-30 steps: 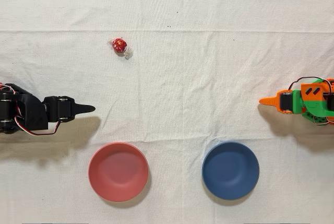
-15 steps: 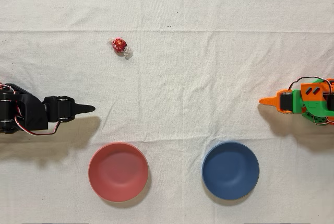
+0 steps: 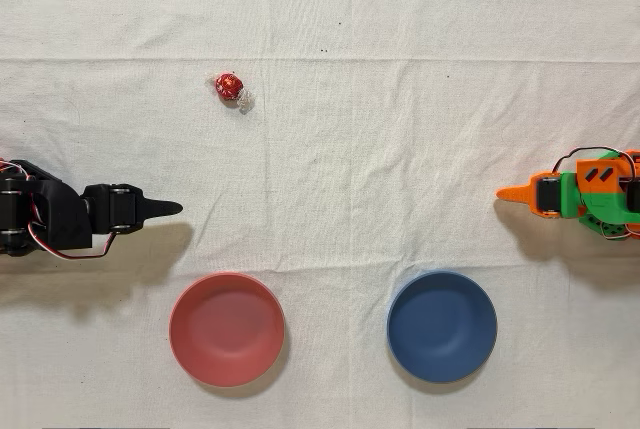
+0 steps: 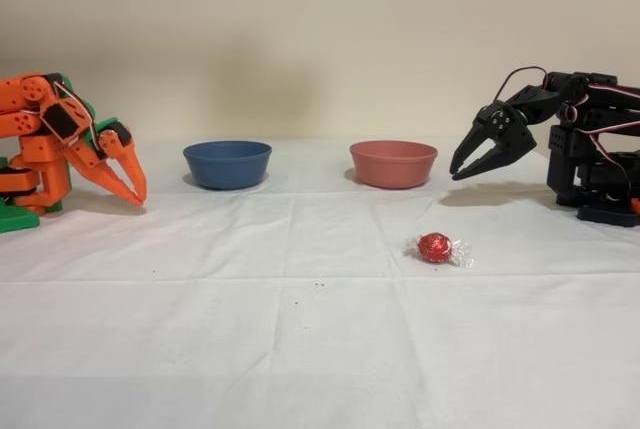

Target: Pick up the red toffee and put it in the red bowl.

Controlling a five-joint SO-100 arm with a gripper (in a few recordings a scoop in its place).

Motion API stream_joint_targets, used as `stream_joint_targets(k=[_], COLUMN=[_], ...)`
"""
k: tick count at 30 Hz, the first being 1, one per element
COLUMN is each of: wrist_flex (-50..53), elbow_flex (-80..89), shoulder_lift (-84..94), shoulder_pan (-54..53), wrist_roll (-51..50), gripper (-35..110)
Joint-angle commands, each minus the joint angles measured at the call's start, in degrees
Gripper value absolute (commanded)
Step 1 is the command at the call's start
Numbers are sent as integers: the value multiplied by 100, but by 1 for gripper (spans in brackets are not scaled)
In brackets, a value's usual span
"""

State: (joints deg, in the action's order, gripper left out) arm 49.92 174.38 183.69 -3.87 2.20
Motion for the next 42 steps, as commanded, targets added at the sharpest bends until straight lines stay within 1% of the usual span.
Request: stream_joint_targets(k=[1, 36, 39, 42], wrist_flex=[62, 62, 35, -114], elbow_flex=[114, 114, 114, 97], shoulder_lift=[62, 62, 62, -9], shoulder_pan=[-88, -88, -18, -44], wrist_roll=[-9, 35, -246, 220], gripper=[1, 1, 1, 1])
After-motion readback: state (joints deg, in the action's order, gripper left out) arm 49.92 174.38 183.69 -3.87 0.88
